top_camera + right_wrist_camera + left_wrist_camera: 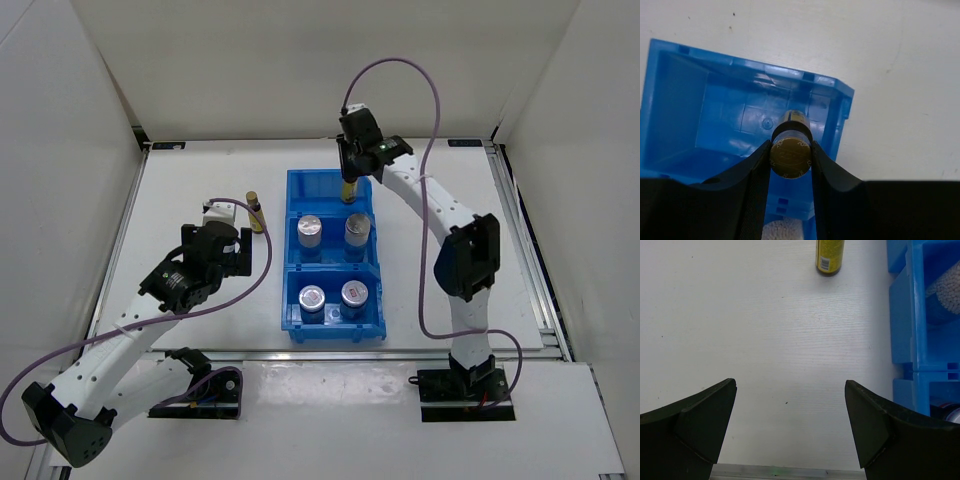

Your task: Organize the condiment bottles

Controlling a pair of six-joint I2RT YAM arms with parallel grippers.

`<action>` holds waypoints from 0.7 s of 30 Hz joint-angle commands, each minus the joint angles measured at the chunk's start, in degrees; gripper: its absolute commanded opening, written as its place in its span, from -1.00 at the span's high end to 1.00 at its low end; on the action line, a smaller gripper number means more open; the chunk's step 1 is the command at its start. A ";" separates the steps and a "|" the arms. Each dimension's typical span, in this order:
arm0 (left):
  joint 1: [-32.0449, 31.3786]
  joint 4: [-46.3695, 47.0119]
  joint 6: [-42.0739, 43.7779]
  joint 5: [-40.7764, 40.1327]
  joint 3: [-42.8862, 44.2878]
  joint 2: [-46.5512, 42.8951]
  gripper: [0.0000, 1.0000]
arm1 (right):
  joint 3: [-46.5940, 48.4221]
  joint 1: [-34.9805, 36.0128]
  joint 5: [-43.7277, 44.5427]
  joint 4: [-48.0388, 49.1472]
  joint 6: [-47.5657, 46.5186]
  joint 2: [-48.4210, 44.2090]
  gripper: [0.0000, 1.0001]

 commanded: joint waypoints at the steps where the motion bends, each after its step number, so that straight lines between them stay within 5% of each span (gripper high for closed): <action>1: -0.09 0.87 0.01 -0.42 0.60 -0.31 -1.00 | 3.39 -0.26 -2.29 1.42 -0.17 1.02 1.00; 9: -0.09 0.87 0.01 -0.42 0.60 -0.31 -1.00 | 2.69 -0.26 -3.42 1.42 0.44 4.63 0.88; 11: -0.09 0.87 0.01 -0.42 0.60 -0.31 -1.00 | 2.69 -0.26 -3.43 1.42 0.44 4.63 0.54; 12: -0.09 0.87 0.01 -0.42 0.60 -0.31 -1.00 | 2.17 -0.26 -3.95 1.42 0.44 4.63 0.25; 13: -0.09 0.87 0.01 -0.42 0.60 -0.31 -1.00 | 2.16 -0.26 -3.96 1.42 0.44 4.02 -0.27; 14: -0.09 0.87 0.53 -0.42 0.60 -0.31 -1.00 | 2.16 -0.26 -3.96 0.72 0.44 3.40 -0.47; 17: -0.09 0.87 0.54 0.11 0.60 -0.31 -1.00 | 4.44 -0.26 -2.21 -1.65 0.44 2.08 -0.86; 21: -0.09 0.87 0.54 -0.94 0.60 0.21 -1.00 | 9.27 -0.26 2.10 -6.57 0.44 -1.52 -1.00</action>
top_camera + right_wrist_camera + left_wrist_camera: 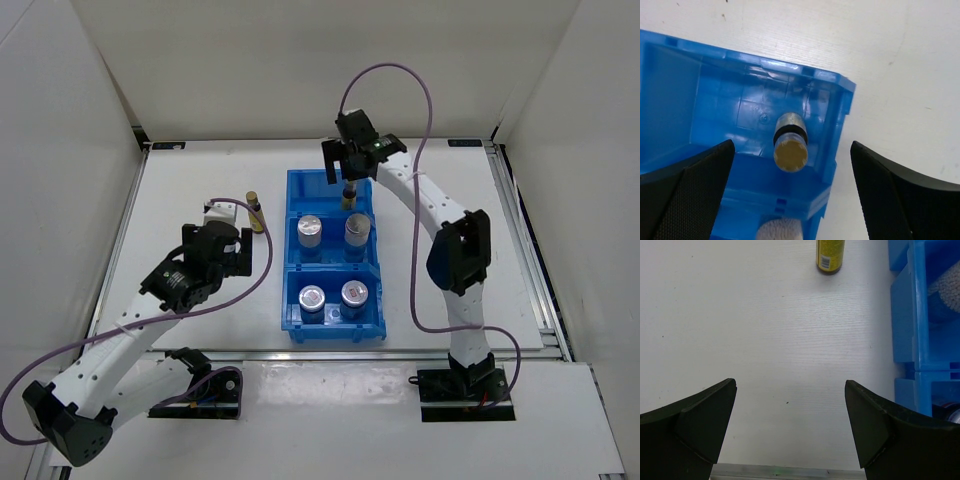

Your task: Organize the condiment bottles

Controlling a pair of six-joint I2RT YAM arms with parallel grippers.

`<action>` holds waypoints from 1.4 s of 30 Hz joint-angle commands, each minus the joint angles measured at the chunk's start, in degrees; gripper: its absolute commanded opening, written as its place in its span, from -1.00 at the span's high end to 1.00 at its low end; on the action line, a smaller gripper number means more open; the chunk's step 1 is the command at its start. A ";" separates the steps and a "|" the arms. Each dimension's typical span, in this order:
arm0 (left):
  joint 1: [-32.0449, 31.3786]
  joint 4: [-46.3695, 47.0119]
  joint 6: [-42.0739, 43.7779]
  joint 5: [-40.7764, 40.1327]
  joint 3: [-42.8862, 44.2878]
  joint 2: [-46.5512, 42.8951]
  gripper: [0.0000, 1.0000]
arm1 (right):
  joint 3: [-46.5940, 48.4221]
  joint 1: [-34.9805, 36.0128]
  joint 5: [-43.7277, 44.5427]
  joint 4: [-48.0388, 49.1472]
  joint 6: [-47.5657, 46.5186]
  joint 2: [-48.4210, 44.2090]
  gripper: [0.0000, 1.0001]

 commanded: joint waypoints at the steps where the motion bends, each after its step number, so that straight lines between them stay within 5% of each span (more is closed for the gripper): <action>1: -0.09 0.87 0.26 -0.94 0.60 -0.05 -1.00 | 6.35 -0.21 4.86 -3.69 0.10 -9.75 -1.00; 6: -0.09 0.87 -2.02 -1.47 0.60 -0.05 -1.00 | -0.83 0.31 8.20 -10.71 -0.87 -25.72 -1.00; 12: 5.61 0.95 -6.58 9.47 3.13 -1.45 -1.00 | -23.94 0.32 15.41 -18.72 0.26 -47.87 -1.00; 16: 13.16 6.38 -10.45 20.48 5.33 4.33 -1.00 | -34.23 0.32 17.44 -24.16 5.79 -58.10 -1.00; 22: 17.84 6.93 -11.08 29.81 18.66 24.80 -1.00 | -45.57 1.62 21.01 -27.69 7.11 -66.81 -1.00; 32: 17.84 8.24 -6.26 18.67 31.79 42.92 -1.00 | -51.21 1.63 19.19 -26.30 8.36 -75.52 -1.00; 42: 17.32 14.84 -5.11 12.77 31.18 49.69 -0.60 | -52.27 3.22 18.05 -24.53 7.83 -75.79 -1.00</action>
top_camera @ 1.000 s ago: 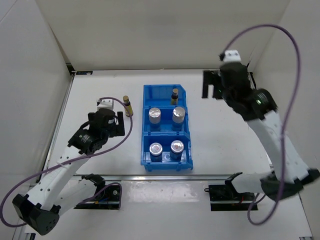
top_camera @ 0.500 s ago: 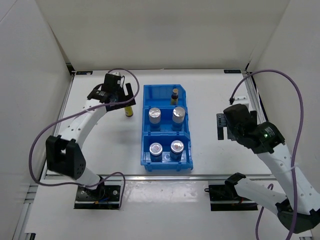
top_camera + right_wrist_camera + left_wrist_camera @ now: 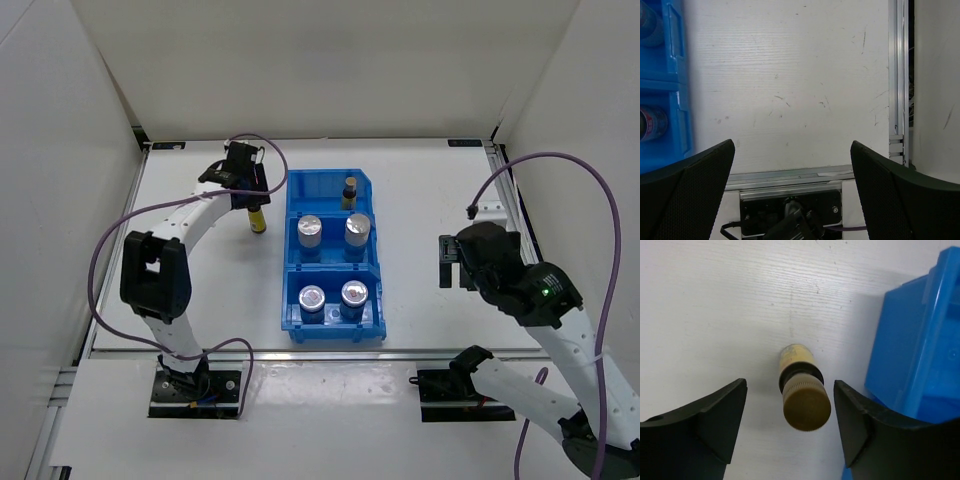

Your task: Organize the condiment bottles

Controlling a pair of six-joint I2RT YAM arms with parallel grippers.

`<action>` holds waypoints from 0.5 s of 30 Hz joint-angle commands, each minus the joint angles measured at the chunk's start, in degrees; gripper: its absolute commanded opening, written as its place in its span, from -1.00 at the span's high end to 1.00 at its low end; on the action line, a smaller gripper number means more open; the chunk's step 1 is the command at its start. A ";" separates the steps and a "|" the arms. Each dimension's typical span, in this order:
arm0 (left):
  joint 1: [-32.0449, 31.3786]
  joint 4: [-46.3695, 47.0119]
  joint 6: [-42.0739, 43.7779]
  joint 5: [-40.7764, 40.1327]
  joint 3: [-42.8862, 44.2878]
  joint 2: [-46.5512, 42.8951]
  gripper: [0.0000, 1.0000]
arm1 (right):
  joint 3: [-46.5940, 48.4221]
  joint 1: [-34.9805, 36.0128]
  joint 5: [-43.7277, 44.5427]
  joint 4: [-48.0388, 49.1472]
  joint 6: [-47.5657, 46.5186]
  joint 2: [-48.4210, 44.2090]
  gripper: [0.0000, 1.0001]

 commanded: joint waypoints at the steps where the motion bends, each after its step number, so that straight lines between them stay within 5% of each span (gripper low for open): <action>1: -0.34 4.85 1.43 -4.26 0.26 -0.94 -0.55 | -0.12 0.59 0.43 2.24 0.27 -0.55 -1.00; 15: -2.80 9.08 3.80 -7.69 -3.26 -2.88 0.36 | -1.26 0.59 -0.62 3.56 -0.26 -1.79 -1.00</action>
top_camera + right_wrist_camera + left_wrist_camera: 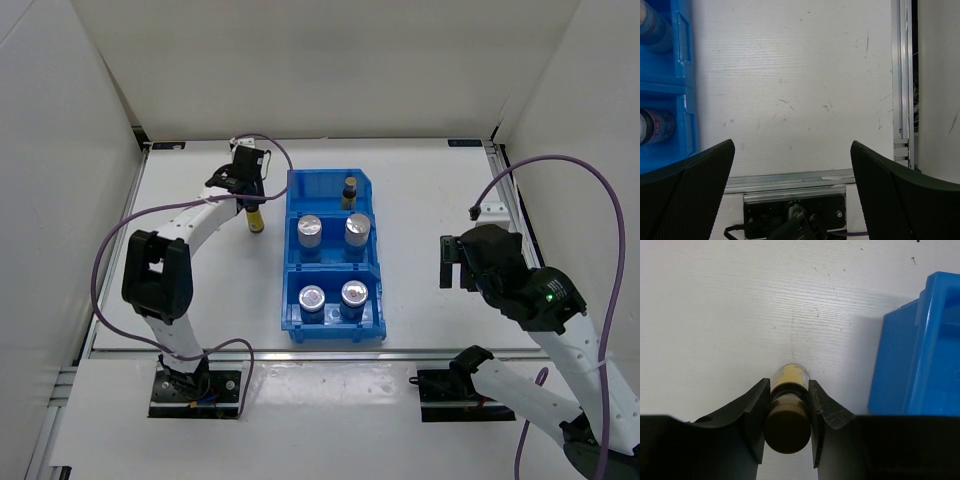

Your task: Organize the condiment bottles

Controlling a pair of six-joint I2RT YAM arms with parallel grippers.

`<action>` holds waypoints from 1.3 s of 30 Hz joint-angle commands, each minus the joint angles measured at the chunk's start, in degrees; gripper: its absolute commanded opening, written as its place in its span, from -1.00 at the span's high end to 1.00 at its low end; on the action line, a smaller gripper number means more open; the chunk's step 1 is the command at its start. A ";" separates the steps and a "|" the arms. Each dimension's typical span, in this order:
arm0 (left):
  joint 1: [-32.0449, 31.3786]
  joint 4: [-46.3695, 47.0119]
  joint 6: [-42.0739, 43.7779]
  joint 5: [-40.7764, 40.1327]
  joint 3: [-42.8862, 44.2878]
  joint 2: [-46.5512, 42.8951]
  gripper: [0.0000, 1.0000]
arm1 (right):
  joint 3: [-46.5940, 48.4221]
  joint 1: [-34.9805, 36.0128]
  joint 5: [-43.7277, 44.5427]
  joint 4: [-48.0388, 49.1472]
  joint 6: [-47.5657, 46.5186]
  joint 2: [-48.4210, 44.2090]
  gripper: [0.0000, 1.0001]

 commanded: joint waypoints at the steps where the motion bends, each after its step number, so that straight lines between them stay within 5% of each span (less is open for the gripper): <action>1: -1.25 0.82 1.27 -3.16 -1.32 -4.29 0.43 | -0.54 0.20 -0.12 2.18 -0.17 -0.46 -1.00; 4: -1.78 0.82 1.80 -4.49 -0.37 -6.49 0.77 | -0.54 0.20 -0.73 2.18 -0.17 -0.46 -1.00; 10: -5.99 -0.41 3.73 -8.44 6.66 -8.79 0.77 | -0.54 0.73 -0.73 2.71 -0.17 -0.46 -1.00; 23: -20.15 0.11 6.36 -29.97 19.32 -4.48 0.77 | -1.06 0.73 -1.78 3.24 -0.70 -0.46 -1.00; 39: -20.50 6.18 4.70 -13.03 21.44 7.20 0.77 | -1.06 0.73 -1.79 3.24 -0.70 -0.98 -1.00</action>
